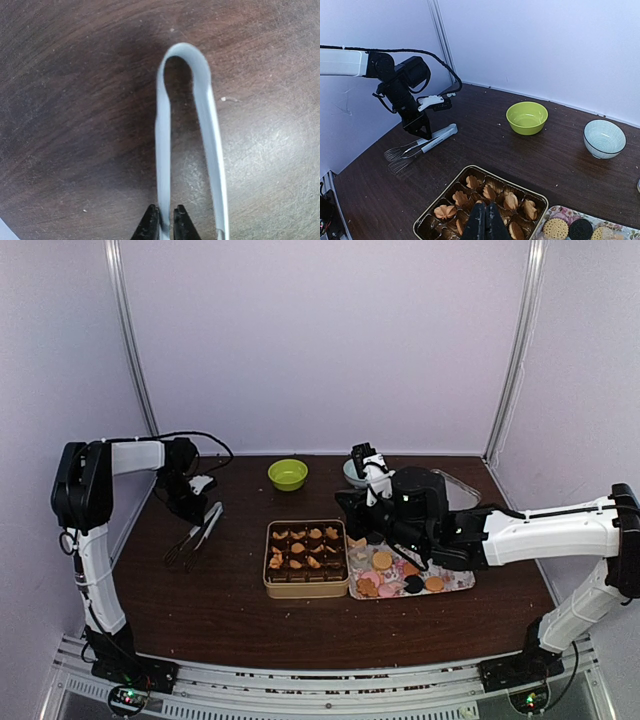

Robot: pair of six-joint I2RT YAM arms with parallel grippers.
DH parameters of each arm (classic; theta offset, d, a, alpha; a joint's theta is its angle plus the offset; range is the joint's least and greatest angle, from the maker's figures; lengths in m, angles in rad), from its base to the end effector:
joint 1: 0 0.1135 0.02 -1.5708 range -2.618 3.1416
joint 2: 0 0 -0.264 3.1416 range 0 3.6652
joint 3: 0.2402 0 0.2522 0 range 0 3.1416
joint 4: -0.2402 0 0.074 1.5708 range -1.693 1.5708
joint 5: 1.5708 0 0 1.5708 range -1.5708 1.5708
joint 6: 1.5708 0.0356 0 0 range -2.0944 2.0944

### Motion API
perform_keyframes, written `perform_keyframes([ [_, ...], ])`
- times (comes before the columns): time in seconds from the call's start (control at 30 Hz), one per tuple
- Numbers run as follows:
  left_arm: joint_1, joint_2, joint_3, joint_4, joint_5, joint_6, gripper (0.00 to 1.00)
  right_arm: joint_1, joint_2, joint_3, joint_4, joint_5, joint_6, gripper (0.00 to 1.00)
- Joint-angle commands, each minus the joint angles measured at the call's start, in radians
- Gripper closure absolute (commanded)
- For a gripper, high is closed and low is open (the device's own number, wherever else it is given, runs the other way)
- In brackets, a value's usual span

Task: Pack the cookies
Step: Pick up the clamp at the center of the board.

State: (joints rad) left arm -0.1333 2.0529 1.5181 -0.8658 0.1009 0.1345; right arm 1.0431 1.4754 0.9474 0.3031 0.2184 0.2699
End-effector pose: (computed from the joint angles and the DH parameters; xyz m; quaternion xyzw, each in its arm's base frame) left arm 0.3982 -0.0570 0.1663 0.1371 0.9856 -0.0502 0.0849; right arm 0.1792 0.2922 0.2805 -0.2302 0.7456 0.3107 0.5428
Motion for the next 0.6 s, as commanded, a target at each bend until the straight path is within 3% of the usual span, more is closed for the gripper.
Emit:
perform_keyframes([
  [0.0, -0.018, -0.014, -0.034, -0.003, -0.016, 0.052, 0.77, 0.005, -0.031, 0.008, 0.014, 0.019, 0.006, 0.99],
  [0.1, -0.027, -0.030, -0.049, -0.004, -0.031, 0.066, 0.64, 0.005, -0.032, 0.008, 0.014, 0.021, 0.005, 0.99],
  [0.2, -0.027, -0.057, -0.054, -0.026, -0.035, 0.066, 0.60, 0.005, -0.032, 0.008, 0.013, 0.020, 0.005, 0.99],
  [0.37, -0.022, -0.112, -0.120, -0.045, -0.049, 0.082, 0.60, 0.005, -0.036, 0.010, 0.009, 0.021, 0.002, 0.99],
  [0.57, -0.010, -0.123, -0.190, -0.033, -0.044, 0.104, 0.72, 0.005, -0.036, 0.013, 0.006, 0.020, 0.003, 0.99],
])
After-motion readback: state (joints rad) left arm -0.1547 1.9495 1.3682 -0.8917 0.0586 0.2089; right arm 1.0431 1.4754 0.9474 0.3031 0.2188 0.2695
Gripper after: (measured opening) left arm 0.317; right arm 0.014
